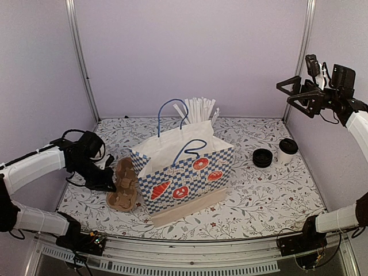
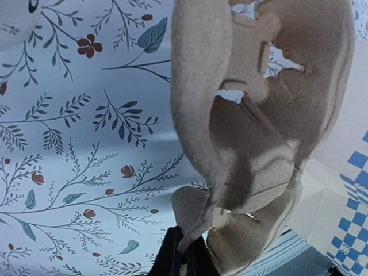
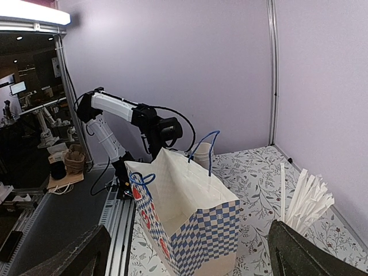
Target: Pack the takeout coffee
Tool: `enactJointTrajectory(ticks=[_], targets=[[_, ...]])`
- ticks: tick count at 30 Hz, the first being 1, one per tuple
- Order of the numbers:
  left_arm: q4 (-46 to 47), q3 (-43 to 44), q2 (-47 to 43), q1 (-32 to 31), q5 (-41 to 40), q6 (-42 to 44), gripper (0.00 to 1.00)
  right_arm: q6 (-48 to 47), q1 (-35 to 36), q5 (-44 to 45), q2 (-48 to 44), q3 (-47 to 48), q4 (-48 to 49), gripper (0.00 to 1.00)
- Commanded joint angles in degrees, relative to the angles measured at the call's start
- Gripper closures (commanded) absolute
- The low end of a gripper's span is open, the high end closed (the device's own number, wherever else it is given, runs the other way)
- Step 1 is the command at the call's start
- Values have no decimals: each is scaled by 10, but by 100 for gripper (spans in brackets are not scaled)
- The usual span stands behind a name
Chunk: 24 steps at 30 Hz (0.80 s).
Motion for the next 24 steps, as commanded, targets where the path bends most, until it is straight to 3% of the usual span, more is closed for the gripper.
enactJointTrajectory(ticks=[1,8,11,15,24], targets=[[25,-4,42,10,23,28,100,-18,-1,8,-7,-7,-17,1],[31,28,134,16,-5,41,89,-26,-2,9,-5,-7,-24,1],[17,56,141,14,-30,47,75,-27,-1,10,-3,-4,-28,1],[-21,114,82,11,-90,27,53,-34,-2,13,-3,-1,-42,1],[-21,142,78,-94,-104,-43,49,-49,-1,20,13,1,-48,1]])
